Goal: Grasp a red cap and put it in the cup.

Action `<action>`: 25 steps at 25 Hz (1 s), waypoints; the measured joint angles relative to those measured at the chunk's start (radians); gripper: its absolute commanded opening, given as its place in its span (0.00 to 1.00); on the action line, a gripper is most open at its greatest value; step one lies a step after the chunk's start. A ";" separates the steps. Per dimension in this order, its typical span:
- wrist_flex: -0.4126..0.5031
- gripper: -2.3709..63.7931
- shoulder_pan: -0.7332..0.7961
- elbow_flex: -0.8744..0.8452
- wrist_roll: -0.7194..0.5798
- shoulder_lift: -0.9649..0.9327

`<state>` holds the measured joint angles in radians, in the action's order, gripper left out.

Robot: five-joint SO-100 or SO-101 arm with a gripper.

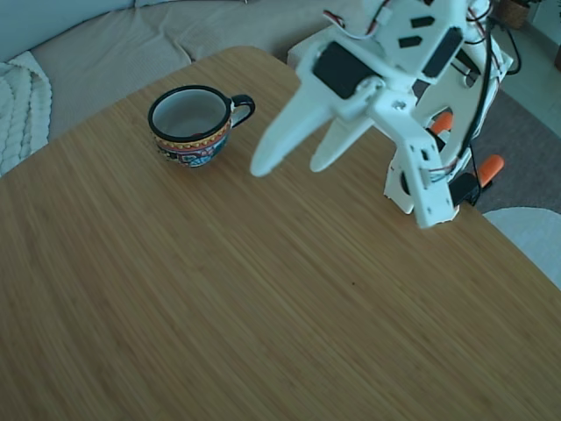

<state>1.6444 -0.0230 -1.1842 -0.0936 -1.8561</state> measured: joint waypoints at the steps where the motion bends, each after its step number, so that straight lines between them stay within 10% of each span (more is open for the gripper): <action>1: 0.000 0.61 0.021 -0.031 0.000 -0.018; 12: -0.011 0.61 0.072 -0.383 -0.003 -0.296; 25: -0.325 0.61 0.003 -0.893 -0.015 -0.551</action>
<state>1.3192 -0.0199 -2.0770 -0.1089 -2.4068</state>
